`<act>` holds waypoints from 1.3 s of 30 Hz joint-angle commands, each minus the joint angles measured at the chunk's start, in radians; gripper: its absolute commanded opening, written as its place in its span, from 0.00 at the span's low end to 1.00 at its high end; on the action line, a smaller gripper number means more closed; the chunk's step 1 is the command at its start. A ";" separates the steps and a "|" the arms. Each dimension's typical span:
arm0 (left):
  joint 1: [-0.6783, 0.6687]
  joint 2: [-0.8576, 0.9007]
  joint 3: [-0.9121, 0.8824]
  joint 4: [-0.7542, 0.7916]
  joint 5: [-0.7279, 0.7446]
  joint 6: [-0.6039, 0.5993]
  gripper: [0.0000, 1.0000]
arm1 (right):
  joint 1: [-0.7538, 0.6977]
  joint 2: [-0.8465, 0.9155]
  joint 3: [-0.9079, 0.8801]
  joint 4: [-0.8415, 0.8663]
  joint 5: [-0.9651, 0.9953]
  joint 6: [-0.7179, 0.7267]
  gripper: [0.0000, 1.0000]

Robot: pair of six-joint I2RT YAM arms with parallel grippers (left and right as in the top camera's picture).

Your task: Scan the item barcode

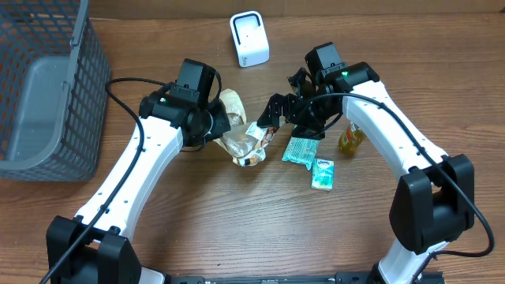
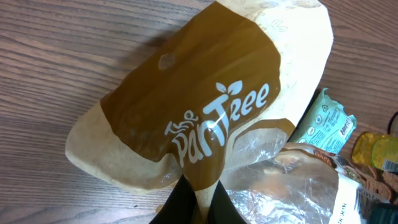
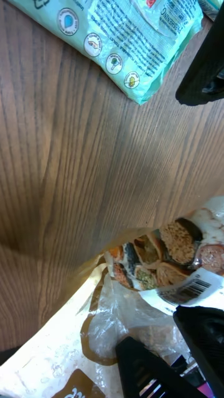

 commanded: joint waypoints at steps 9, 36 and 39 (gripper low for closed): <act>0.005 -0.012 0.004 0.003 0.045 0.045 0.04 | 0.006 -0.015 -0.007 -0.060 -0.012 0.007 0.96; 0.005 -0.012 0.004 0.001 0.090 0.045 0.04 | 0.030 -0.015 -0.056 -0.039 -0.016 0.000 0.98; 0.005 -0.012 0.004 0.000 0.090 0.045 0.04 | 0.030 -0.015 -0.056 -0.036 -0.016 0.000 0.99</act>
